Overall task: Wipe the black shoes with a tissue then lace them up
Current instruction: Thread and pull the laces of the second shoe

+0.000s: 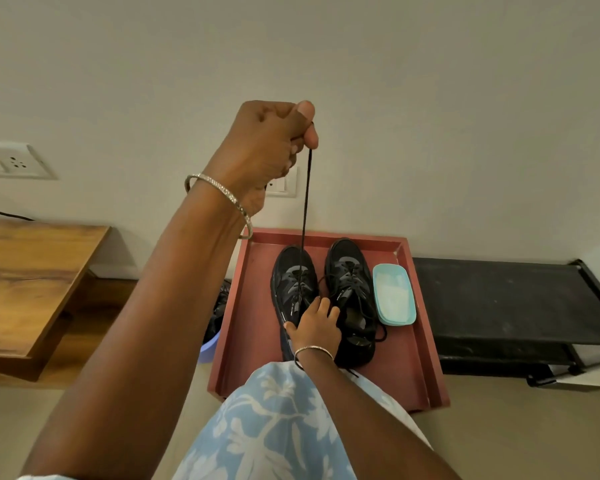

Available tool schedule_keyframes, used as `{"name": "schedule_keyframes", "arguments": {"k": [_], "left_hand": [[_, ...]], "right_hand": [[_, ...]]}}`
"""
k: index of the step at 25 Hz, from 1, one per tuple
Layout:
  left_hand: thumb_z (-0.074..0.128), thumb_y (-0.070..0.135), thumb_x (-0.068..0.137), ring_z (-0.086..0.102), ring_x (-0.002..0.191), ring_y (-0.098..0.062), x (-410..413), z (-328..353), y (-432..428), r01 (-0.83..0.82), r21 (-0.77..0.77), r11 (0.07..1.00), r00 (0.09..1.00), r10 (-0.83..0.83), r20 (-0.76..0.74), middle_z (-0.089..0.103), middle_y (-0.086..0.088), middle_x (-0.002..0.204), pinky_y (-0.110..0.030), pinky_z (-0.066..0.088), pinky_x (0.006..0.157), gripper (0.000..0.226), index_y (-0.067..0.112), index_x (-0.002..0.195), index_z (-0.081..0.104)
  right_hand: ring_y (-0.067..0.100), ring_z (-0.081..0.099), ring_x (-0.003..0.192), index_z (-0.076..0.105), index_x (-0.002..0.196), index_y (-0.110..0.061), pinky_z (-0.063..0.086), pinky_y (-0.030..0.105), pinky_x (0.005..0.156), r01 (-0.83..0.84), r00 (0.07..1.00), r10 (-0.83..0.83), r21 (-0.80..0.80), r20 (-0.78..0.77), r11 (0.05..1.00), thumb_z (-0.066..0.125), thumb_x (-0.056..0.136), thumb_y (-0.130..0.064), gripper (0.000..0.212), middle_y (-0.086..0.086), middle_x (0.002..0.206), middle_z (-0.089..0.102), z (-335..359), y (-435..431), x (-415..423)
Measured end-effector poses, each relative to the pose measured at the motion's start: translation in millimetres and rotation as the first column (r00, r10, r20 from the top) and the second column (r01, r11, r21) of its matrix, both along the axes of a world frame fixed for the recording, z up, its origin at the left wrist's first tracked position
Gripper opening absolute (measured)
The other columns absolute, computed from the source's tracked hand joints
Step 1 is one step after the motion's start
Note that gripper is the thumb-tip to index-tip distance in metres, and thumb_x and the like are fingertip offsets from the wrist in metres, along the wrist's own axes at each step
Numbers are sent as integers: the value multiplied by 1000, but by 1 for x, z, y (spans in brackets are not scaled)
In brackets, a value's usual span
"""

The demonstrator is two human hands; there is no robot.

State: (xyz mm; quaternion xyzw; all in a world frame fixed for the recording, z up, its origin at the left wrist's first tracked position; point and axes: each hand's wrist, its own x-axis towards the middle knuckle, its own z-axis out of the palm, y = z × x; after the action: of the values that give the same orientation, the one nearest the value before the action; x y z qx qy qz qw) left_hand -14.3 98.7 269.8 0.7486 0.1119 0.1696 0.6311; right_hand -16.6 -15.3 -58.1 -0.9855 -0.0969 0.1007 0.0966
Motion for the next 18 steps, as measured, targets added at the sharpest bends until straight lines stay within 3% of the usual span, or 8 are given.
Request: {"name": "schedule_keyframes", "arguments": {"k": [5,8,10,12,14,16,18], "left_hand": [[62,37,97,42,48,-9,-1,5,10,-20,-24,1000,1000,21,4,48,7,50,-20,36,48,39,16,64,65],[64,45,93,61,75,-9,-3,15,9,-52,52,997,998,50,27,69,8,73,-24,50,64,39,23,61,69],[62,46,94,67,99,-9,-9,21,6,2,93,996,1000,-2,-1,76,12,94,-30,55,80,34,24,72,75],[59,48,95,67,106,-8,-16,25,5,90,125,988,994,-80,-78,76,14,104,-35,54,92,33,23,91,78],[55,58,93,67,107,-4,-24,28,3,140,134,981,983,-121,-141,75,16,108,-37,52,96,43,22,101,77],[51,66,90,66,107,-3,-31,33,-2,157,147,977,978,-133,-158,75,16,110,-34,51,93,52,24,107,76],[50,61,94,66,108,-3,-35,36,-8,165,164,973,980,-144,-136,74,12,112,-31,51,89,48,23,113,74]], "right_hand": [[26,38,130,29,152,-7,58,35,79,18,999,-17,19,-42,1000,66,84,-63,95,4,144,36,-5,7,6],[29,35,134,27,153,-7,56,38,87,30,990,-28,17,-135,999,64,82,-68,100,5,150,32,1,-1,6],[33,38,136,36,148,-5,48,41,96,1,954,-2,-4,-298,1000,63,84,-68,94,9,150,36,17,-4,19],[33,59,116,56,130,-1,51,35,86,34,865,57,171,-499,985,64,92,-48,60,15,133,57,48,-5,41],[21,66,74,66,111,4,49,23,54,191,757,137,417,-639,889,56,98,-15,25,15,100,68,95,-9,54],[14,62,57,66,103,5,46,18,45,233,728,260,585,-634,777,43,97,5,23,15,84,67,153,-18,66],[18,68,60,65,101,5,57,21,54,186,791,323,707,-520,683,42,95,13,26,22,87,71,214,-30,75]]}}
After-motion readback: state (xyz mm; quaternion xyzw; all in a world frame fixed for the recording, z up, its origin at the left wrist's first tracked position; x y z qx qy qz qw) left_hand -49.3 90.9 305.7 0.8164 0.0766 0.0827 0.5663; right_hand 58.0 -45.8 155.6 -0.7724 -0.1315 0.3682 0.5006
